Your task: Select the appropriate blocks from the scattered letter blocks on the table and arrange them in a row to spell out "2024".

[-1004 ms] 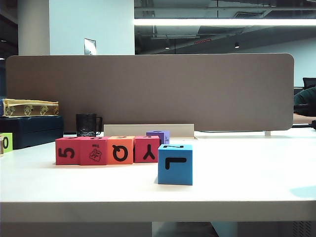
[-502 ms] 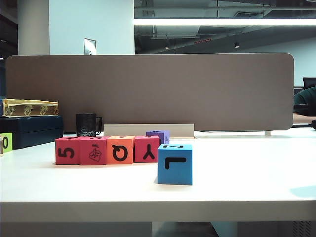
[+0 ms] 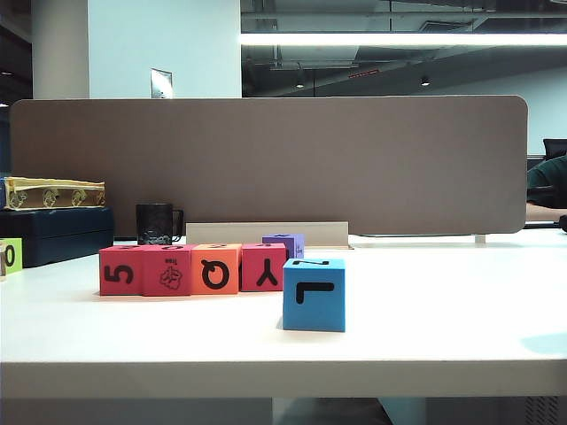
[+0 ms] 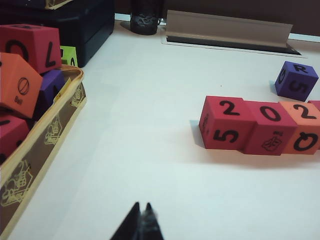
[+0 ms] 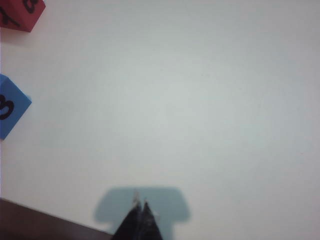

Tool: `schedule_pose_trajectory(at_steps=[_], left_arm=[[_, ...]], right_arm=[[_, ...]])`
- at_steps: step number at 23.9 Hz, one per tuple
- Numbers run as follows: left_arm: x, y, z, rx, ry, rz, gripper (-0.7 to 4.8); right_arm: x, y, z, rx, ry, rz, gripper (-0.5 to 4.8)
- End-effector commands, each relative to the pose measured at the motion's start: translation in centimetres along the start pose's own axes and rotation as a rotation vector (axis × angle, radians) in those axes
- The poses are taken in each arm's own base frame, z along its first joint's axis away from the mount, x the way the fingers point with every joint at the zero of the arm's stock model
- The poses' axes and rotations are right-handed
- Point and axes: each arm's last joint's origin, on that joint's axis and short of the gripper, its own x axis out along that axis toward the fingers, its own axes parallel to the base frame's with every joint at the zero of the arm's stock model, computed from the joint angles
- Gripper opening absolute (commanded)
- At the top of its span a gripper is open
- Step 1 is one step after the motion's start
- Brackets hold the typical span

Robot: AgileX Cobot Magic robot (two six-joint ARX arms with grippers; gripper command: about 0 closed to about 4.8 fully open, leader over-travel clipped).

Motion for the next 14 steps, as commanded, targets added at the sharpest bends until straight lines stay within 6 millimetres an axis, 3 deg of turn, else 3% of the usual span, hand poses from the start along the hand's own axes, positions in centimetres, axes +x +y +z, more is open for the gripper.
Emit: schedule_pose_trajectory(at_steps=[1,3,7,14], left_arm=[[0.0,0.0,0.0,0.000,0.005,-0.006,-0.05],[0.0,0.0,0.0,0.001,0.005,-0.006,-0.05],[0.0,0.0,0.0,0.001,0.005,-0.006,-0.05],[0.0,0.0,0.0,0.001,0.005,-0.006,-0.05]], right_arm=[[-0.4,-0.1,0.2,-0.028,-0.038,-0.004,-0.01],[-1.3,-0.7,0.2,-0.099,-0.105,-0.070,-0.01],[-2.4,-2.3,-0.4,0.033,-0.297,-0.192,-0.01],[-2.6,-3.6,-4.1,0.199,-0.473,-0.318,-0.01]])
